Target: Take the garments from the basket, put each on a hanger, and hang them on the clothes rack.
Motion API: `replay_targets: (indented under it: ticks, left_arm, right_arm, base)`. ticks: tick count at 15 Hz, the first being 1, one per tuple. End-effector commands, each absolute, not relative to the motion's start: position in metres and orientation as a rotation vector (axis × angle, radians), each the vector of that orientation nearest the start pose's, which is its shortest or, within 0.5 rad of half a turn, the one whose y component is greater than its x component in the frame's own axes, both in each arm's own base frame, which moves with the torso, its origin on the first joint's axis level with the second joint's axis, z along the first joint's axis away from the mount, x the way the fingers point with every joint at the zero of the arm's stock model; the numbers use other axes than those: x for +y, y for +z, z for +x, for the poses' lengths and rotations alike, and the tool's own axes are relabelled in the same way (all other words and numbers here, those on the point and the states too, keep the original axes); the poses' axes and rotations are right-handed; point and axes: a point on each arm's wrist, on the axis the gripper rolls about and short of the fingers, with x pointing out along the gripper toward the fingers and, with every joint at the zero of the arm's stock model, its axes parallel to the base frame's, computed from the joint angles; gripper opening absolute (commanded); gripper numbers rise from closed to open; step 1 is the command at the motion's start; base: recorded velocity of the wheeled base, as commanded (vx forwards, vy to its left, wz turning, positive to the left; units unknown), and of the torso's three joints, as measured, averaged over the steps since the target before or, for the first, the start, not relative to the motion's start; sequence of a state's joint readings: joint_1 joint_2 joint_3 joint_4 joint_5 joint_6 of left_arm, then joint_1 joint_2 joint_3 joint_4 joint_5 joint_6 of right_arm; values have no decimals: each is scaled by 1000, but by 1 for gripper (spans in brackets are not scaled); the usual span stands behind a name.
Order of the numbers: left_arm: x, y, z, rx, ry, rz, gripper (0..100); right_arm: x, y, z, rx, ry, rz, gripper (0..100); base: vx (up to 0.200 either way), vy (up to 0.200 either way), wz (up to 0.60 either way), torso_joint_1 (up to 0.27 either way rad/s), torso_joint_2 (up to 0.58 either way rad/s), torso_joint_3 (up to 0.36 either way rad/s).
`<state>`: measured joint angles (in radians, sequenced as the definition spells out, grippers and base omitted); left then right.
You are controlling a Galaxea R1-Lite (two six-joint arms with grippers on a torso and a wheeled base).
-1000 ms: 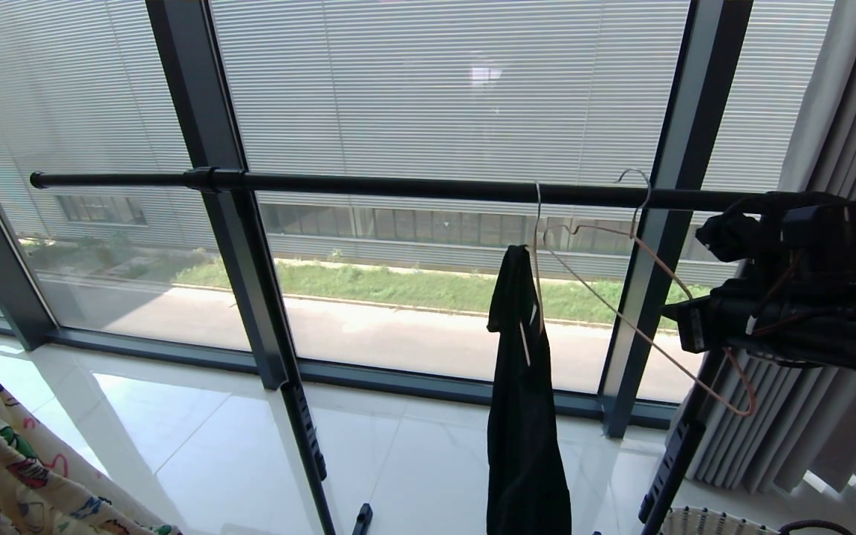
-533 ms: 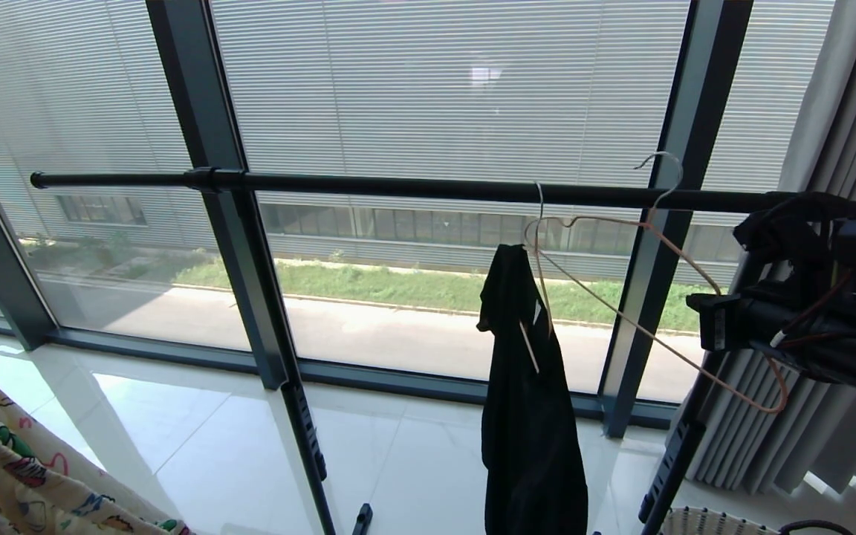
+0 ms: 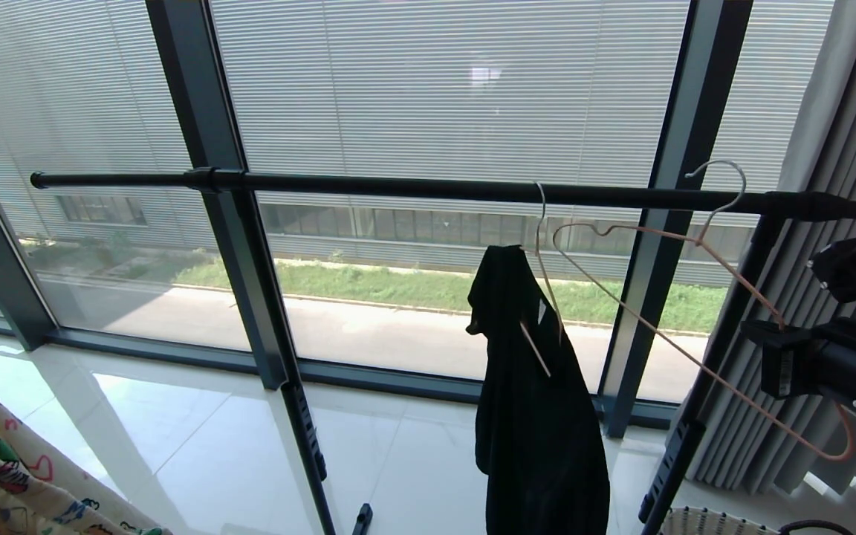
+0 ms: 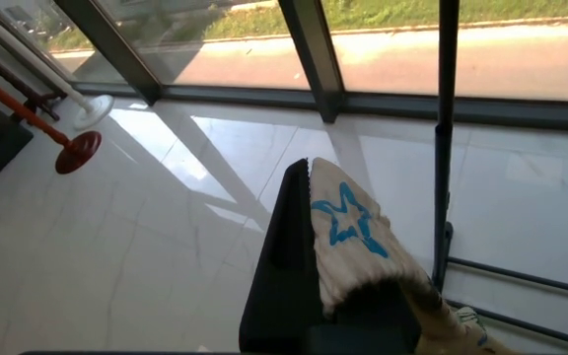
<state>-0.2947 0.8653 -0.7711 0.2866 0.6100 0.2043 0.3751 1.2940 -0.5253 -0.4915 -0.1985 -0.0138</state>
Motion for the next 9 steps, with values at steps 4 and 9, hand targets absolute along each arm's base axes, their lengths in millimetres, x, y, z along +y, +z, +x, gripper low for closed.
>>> replay_targets:
  ticks: [4,9]
  left_arm:
    - [-10,248,77,379,277,365,0]
    - [-10,247,76,380,277,367,0]
  right_arm:
    - [41,173,117,266,187,-153,0]
    - [29,169,86,289,193,-169,0]
  base:
    - [-200,0,0,4,6,5]
    - [-200,0,0,-1,0,4]
